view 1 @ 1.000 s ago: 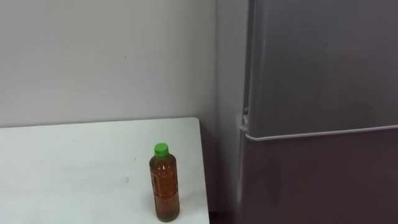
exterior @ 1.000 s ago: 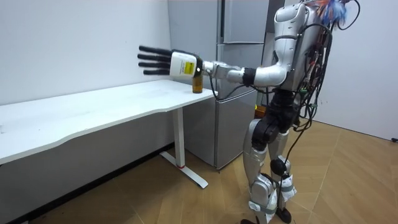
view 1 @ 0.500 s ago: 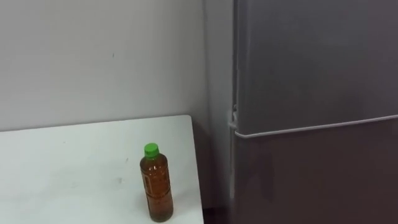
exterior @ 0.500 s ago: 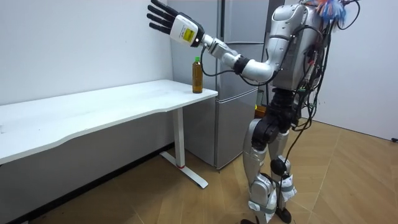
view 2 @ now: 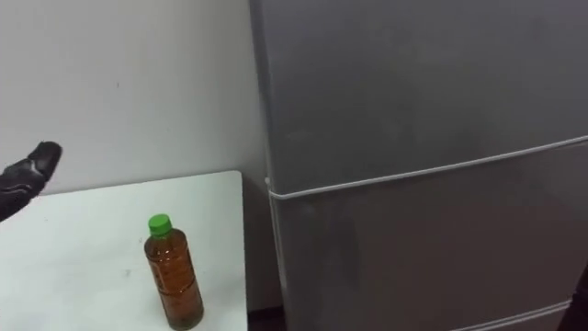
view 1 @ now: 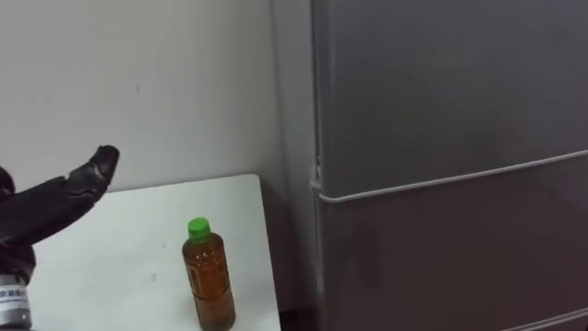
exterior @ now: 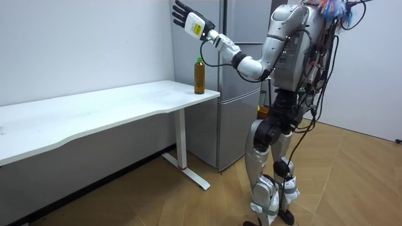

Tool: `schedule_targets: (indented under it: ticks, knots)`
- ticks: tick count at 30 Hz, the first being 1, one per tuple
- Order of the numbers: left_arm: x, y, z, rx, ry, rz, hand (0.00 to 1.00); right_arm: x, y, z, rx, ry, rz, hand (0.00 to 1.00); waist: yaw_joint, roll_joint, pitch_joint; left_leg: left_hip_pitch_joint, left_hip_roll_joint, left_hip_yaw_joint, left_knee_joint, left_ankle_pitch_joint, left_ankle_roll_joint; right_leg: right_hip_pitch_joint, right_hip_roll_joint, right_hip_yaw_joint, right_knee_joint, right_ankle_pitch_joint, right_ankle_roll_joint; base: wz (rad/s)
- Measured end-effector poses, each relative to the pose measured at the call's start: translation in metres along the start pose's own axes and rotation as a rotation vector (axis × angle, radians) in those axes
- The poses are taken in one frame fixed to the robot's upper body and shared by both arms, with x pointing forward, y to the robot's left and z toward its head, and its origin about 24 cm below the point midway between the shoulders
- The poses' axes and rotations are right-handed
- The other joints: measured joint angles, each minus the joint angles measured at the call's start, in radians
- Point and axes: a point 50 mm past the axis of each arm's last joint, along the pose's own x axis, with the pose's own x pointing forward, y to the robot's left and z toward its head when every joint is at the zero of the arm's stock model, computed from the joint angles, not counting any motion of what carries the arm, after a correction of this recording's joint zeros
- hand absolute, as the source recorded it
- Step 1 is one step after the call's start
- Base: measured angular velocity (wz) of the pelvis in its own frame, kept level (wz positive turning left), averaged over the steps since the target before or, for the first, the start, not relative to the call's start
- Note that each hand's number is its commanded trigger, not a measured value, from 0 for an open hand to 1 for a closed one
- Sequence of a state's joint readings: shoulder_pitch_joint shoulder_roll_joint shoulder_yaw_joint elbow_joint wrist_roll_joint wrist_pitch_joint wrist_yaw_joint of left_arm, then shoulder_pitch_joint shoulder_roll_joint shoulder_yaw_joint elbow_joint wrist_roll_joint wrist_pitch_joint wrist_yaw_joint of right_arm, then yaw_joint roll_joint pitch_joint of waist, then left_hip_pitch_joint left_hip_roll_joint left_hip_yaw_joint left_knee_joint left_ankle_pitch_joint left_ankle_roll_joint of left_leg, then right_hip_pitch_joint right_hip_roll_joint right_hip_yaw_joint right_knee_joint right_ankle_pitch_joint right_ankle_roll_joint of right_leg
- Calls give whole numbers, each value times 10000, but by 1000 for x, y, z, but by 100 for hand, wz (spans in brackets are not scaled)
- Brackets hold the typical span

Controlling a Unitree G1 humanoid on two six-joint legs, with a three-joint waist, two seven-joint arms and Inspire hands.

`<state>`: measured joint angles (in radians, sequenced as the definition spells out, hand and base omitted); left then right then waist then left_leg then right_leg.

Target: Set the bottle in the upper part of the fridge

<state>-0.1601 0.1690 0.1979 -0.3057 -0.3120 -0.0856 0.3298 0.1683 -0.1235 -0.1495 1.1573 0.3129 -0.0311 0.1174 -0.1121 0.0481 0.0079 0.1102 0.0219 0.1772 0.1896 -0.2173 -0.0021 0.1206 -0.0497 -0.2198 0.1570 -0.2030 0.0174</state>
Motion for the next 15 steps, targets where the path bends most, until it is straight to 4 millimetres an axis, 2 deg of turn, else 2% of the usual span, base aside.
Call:
schedule_targets:
  ticks: [4,6,13,15]
  knots:
    - [0,-12,-2,-111,180,-850,0,2,4,6,-53,-70,61,0,-198,36,-25,-48,4,120,-1,0,0,-86,6,105,-4,2,1,-9]
    - [2,-21,-2,-245,197,-1337,0,3,5,8,-108,-49,104,0,-255,86,-62,-115,14,115,4,0,0,-164,21,149,24,47,-5,-9]
    - [6,-43,-2,-537,469,-2661,0,4,7,9,-160,-16,188,0,-486,100,-14,-108,17,100,-19,0,0,-169,23,227,29,79,-10,-4]
    - [8,-49,0,-587,438,-3058,0,4,8,12,-172,24,243,0,-555,134,28,-113,21,100,-24,0,0,-182,21,250,115,79,-10,-4]
